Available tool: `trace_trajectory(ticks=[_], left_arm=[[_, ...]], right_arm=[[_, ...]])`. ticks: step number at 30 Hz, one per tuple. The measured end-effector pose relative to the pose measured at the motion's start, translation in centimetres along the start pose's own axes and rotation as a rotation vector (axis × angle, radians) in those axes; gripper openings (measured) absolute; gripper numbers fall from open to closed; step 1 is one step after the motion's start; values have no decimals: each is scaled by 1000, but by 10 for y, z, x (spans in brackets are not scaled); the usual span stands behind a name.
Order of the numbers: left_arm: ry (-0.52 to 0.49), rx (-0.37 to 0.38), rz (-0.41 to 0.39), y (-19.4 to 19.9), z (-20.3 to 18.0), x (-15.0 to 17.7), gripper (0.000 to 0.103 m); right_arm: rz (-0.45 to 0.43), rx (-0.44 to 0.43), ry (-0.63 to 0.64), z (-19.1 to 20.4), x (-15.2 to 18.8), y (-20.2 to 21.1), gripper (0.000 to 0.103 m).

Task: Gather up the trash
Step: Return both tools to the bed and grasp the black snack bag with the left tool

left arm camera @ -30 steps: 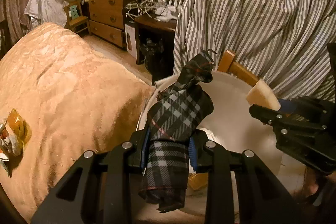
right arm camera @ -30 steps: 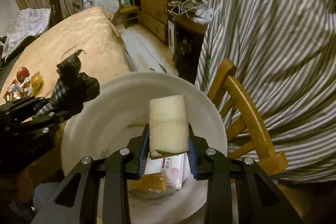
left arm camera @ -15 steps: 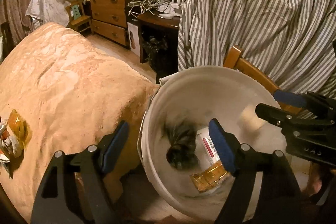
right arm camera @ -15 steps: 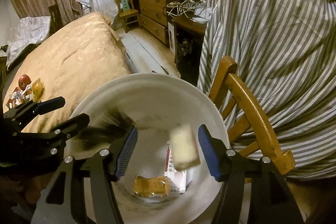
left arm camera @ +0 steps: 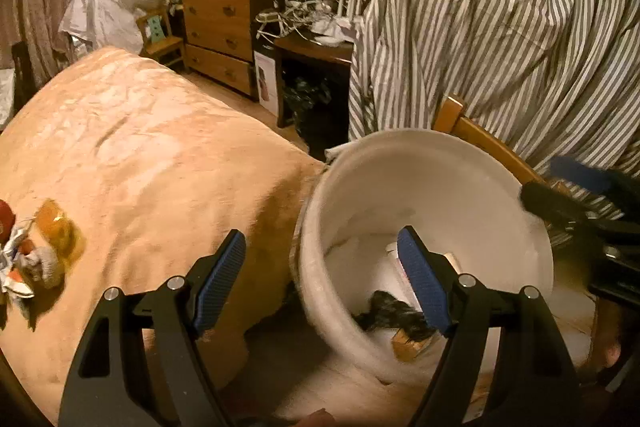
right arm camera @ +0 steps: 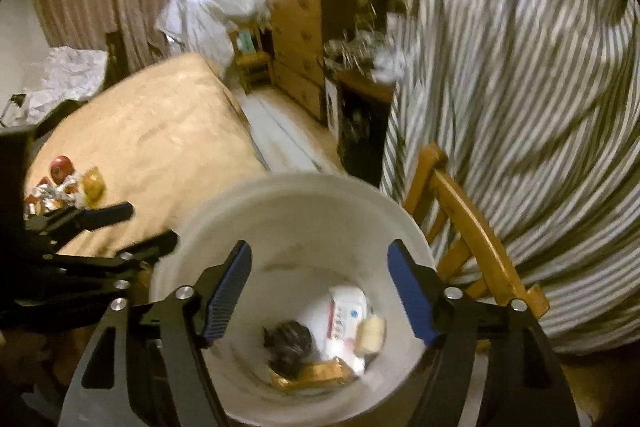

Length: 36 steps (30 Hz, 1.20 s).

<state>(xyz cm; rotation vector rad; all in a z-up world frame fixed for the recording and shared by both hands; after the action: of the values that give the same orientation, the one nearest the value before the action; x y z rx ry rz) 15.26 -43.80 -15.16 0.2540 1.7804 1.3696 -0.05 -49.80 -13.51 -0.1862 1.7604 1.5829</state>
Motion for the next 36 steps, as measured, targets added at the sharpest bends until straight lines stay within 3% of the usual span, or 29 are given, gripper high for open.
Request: trace_trajectory(ticks=[5, 9, 14, 22, 25, 29, 33, 36], left_arm=[[25, -32, -44, 28, 35, 22, 75], [108, -78, -72, 49, 93, 50, 75], [262, -154, -65, 66, 185, 95, 75], [557, -385, -25, 97, 377, 191, 75], [627, -406, 6, 103, 441, 216, 77], [608, -417, 9, 102, 492, 222, 81], [512, -329, 21, 85, 504, 208, 88], [480, -341, 43, 69, 505, 201, 88]], right_arm=[[-131, -65, 80, 56, 5, 34, 83], [-167, -144, 152, 106, 9, 42, 87], [-131, -248, 253, 177, 18, 30, 88], [-2, -360, 345, 277, 41, -10, 89], [38, -383, 364, 299, 46, -26, 89], [89, -399, 401, 330, 49, -47, 89], [122, -422, 446, 356, 46, -66, 89], [147, -441, 476, 373, 39, -81, 89]])
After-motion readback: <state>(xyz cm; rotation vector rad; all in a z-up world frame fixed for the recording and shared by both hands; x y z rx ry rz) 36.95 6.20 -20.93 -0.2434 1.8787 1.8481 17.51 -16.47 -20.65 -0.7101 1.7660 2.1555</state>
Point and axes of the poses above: each gripper's, at about its wrist camera, not at the fingertips, and y roughly against the way its jaws point, z to its left, x to its underside, the point moved 4 cm from there along -y, roughly the way its jaws point, and after that the axes turned 14 degrees about z, right-handed, at the moved point
